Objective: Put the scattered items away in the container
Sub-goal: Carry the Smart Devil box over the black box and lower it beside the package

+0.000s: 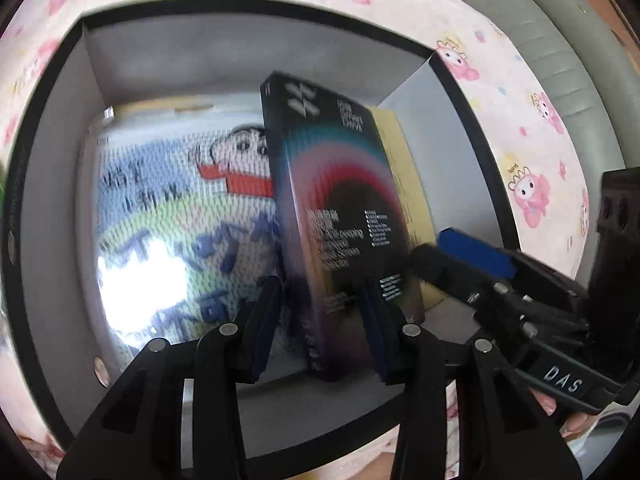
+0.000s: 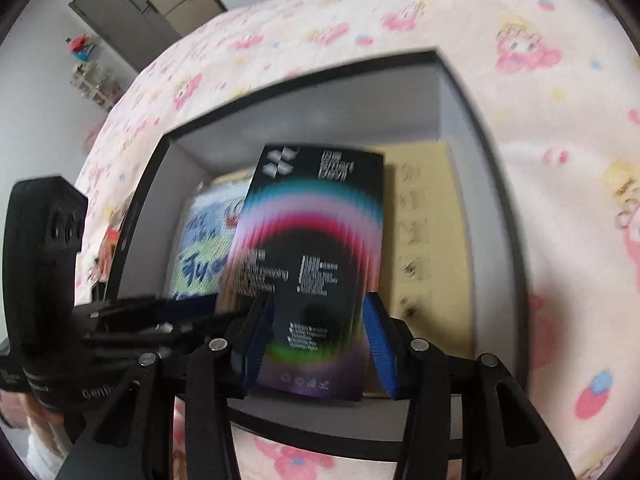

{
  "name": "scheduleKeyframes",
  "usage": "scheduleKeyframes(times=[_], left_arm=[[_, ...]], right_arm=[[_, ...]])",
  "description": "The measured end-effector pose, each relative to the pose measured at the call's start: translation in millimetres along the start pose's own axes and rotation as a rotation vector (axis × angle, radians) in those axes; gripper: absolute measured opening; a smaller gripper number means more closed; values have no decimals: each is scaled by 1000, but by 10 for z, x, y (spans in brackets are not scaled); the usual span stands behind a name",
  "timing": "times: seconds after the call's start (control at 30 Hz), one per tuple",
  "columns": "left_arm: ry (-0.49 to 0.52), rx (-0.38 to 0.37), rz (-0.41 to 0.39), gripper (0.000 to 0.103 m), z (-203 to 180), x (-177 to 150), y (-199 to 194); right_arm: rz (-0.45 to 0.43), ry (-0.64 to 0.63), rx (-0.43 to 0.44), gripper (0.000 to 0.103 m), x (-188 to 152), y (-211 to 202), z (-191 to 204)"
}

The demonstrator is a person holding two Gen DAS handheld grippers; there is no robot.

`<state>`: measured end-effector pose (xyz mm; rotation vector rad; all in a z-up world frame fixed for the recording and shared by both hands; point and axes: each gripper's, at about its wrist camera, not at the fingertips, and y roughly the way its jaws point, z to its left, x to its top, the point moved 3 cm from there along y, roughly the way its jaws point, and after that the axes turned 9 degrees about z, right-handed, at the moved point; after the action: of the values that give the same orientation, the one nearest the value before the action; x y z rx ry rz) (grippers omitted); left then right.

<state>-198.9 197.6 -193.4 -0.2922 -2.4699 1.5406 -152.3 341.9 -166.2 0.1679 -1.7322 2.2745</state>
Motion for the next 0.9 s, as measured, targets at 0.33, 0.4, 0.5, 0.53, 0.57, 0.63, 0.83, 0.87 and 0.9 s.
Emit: scheduleKeyframes(times=[0.33, 0.4, 0.5, 0.53, 0.57, 0.63, 0.83, 0.87, 0.9], left_arm=[[-145, 141, -95, 39, 225, 135, -104], [-120, 155, -66, 37, 149, 121, -17], [-74, 86, -77, 35, -10, 117, 34], [-72, 67, -76, 30, -25, 108, 38], [-76, 55, -80, 30, -22, 100, 29], [-86, 37, -91, 30, 18, 68, -20], [-74, 41, -111, 30, 139, -15, -231], [-67, 30, -116, 30, 126, -41, -249], [-62, 24, -122, 30, 127, -49, -267]], right_arm=[[-75, 30, -100, 43, 129, -48, -54], [-76, 33, -124, 43, 156, -30, -54], [-87, 35, -141, 43, 173, -35, -46], [-86, 39, -134, 43, 170, -37, -60], [-86, 42, -125, 43, 169, -37, -93], [-83, 42, -96, 43, 189, -57, -145], [-84, 31, -47, 43, 422, -101, -230], [-83, 30, -56, 43, 445, -93, -225], [-81, 29, -70, 43, 456, -81, -218]])
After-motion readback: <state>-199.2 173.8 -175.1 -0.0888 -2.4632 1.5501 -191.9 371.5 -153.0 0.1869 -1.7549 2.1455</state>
